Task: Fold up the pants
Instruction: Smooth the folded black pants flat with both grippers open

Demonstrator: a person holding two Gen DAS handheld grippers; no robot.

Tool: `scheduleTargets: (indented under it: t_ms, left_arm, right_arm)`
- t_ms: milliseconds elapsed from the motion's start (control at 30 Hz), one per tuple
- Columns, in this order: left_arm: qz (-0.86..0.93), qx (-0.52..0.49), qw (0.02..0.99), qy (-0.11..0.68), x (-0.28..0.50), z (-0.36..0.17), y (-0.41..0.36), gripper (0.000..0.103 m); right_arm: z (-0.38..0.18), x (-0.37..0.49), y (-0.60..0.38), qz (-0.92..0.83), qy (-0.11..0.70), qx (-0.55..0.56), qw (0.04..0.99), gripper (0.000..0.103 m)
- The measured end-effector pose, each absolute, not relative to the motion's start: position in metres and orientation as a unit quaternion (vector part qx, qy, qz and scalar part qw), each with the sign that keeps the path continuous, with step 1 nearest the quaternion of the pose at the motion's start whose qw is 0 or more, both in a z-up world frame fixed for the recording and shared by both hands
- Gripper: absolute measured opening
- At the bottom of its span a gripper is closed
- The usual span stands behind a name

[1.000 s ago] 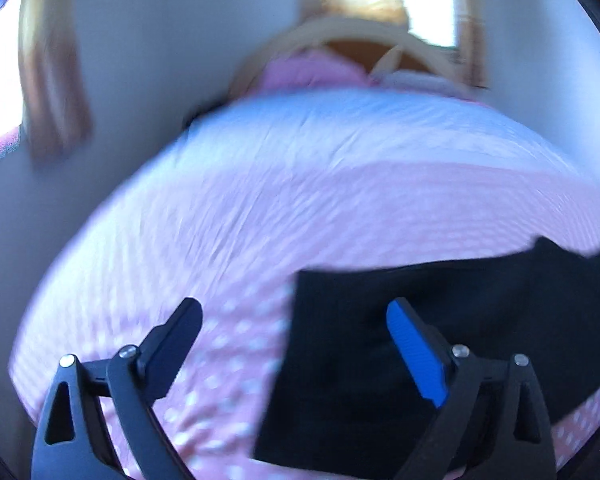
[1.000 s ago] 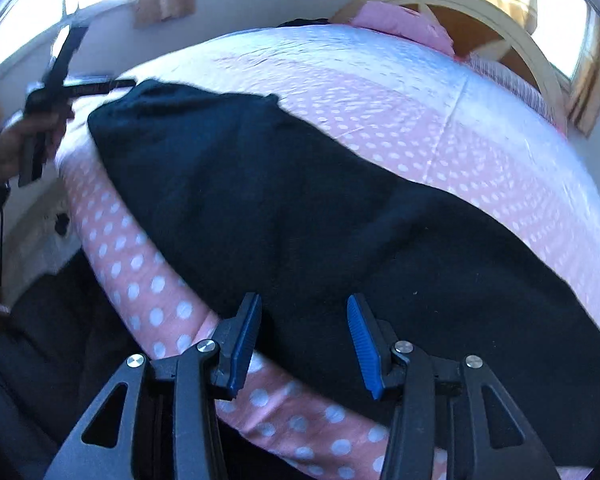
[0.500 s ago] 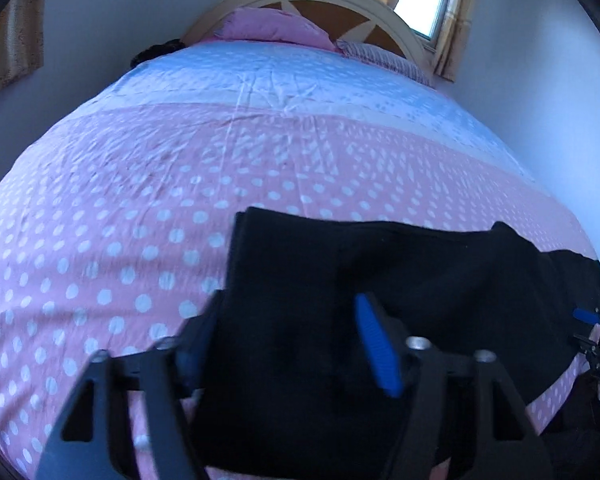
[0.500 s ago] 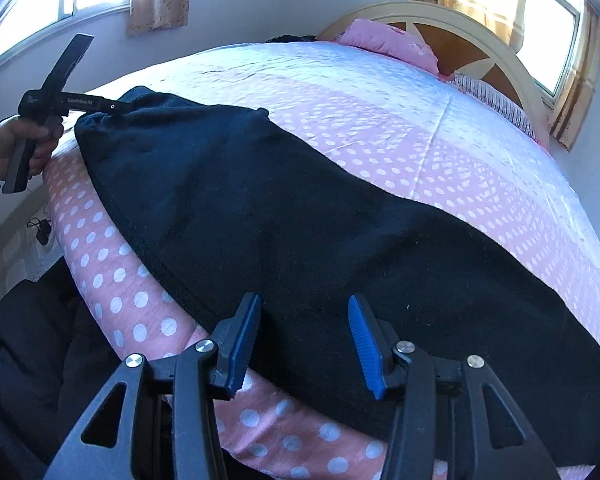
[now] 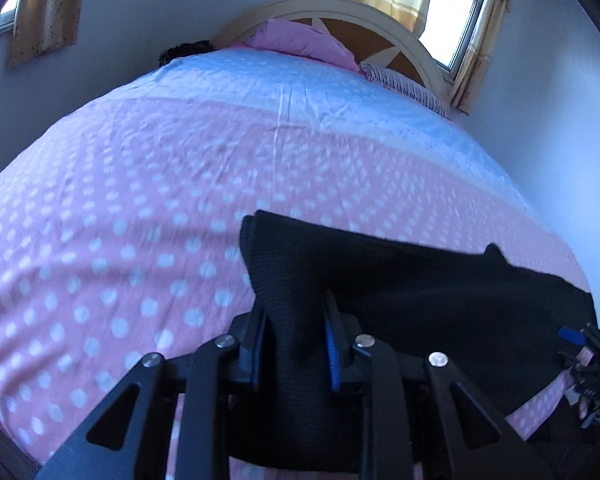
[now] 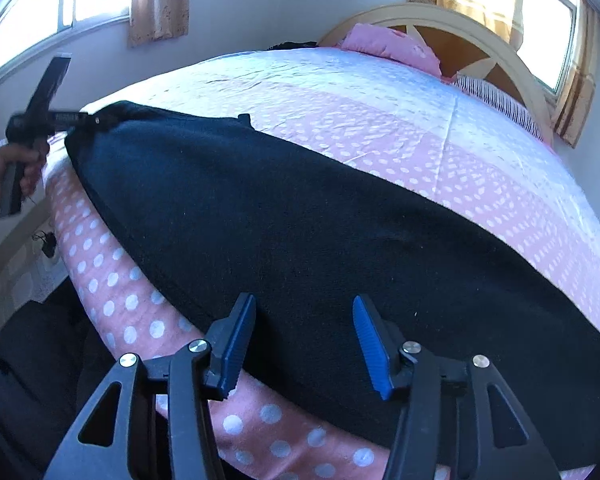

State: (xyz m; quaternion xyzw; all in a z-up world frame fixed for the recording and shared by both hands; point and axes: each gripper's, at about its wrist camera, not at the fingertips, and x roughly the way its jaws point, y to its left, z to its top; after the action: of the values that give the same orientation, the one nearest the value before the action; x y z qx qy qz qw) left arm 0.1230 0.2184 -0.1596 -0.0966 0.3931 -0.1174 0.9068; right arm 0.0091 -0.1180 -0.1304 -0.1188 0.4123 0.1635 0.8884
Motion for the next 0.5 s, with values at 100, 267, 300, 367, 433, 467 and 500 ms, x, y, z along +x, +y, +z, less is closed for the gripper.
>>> scheduleTargets:
  t_ms: [100, 267, 300, 367, 433, 467, 500]
  left_arm:
    - [-0.11, -0.073, 0.914, 0.384, 0.121, -0.155, 0.211, 0.048]
    - [-0.074, -0.057, 0.937, 0.338, 0.111, -0.136, 0.214, 0.062]
    - [-0.067, -0.053, 0.942, 0.326, 0.108, -0.131, 0.214, 0.065]
    - [-0.064, -0.041, 0.95, 0.301, 0.1, -0.12, 0.207, 0.073]
    - [-0.072, -0.019, 0.955, 0.287, 0.092, -0.113, 0.192, 0.076]
    - [-0.08, -0.013, 0.955, 0.285, 0.091, -0.111, 0.184, 0.076]
    - [-0.094, -0.006, 0.953, 0.287, 0.087, -0.11, 0.173, 0.076]
  right_arm:
    - [-0.118, 0.009, -0.133, 0.16, 0.404, -0.101, 0.895, 0.055]
    - [-0.1, 0.028, -0.174, 0.105, 0.386, -0.065, 0.914, 0.057]
    - [-0.103, 0.036, -0.185, 0.092, 0.393, -0.057, 0.913, 0.057]
    - [-0.115, 0.056, -0.202, 0.075, 0.429, -0.04, 0.899, 0.058]
    - [-0.125, 0.067, -0.222, 0.057, 0.433, -0.027, 0.899, 0.058]
    - [-0.123, 0.065, -0.226, 0.061, 0.429, -0.016, 0.901, 0.058]
    - [-0.12, 0.062, -0.228, 0.063, 0.431, -0.009, 0.9, 0.058]
